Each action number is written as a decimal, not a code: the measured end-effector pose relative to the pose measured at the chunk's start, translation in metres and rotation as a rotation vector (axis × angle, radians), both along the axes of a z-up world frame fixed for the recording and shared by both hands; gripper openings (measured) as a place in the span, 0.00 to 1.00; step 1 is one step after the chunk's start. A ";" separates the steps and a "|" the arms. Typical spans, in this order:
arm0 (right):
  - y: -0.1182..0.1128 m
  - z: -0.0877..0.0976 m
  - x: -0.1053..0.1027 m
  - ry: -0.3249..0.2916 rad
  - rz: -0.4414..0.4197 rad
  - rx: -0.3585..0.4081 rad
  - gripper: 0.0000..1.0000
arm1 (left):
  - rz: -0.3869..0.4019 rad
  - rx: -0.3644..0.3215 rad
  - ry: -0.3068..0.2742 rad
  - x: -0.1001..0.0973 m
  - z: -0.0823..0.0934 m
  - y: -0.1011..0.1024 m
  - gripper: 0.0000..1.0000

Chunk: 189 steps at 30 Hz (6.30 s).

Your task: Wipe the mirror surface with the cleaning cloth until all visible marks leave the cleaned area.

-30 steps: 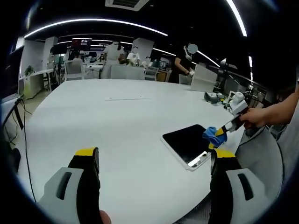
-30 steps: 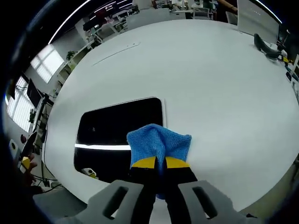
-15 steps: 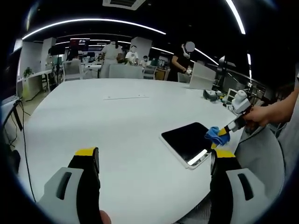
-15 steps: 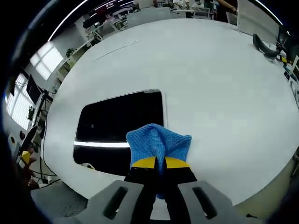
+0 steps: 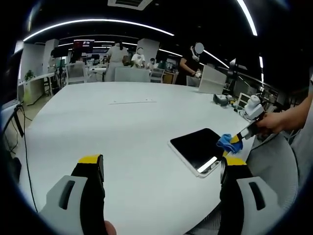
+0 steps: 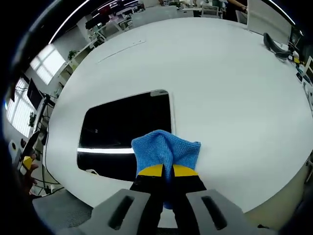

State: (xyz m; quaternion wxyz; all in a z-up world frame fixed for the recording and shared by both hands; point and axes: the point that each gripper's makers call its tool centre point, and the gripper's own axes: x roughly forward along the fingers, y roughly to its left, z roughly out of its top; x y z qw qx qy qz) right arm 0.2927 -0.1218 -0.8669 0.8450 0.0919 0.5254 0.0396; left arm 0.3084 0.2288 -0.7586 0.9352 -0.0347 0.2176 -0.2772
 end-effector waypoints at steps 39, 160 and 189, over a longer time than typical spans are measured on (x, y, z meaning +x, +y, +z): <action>0.052 0.000 0.004 0.006 0.015 0.030 0.00 | -0.014 -0.008 -0.013 0.009 0.002 -0.004 0.99; 0.191 0.002 0.055 -0.002 0.241 0.110 0.00 | -0.001 0.046 0.108 -0.017 -0.028 0.002 0.98; 0.191 0.000 0.126 -0.056 0.277 0.059 0.00 | 0.010 0.044 0.126 -0.016 -0.034 0.007 0.99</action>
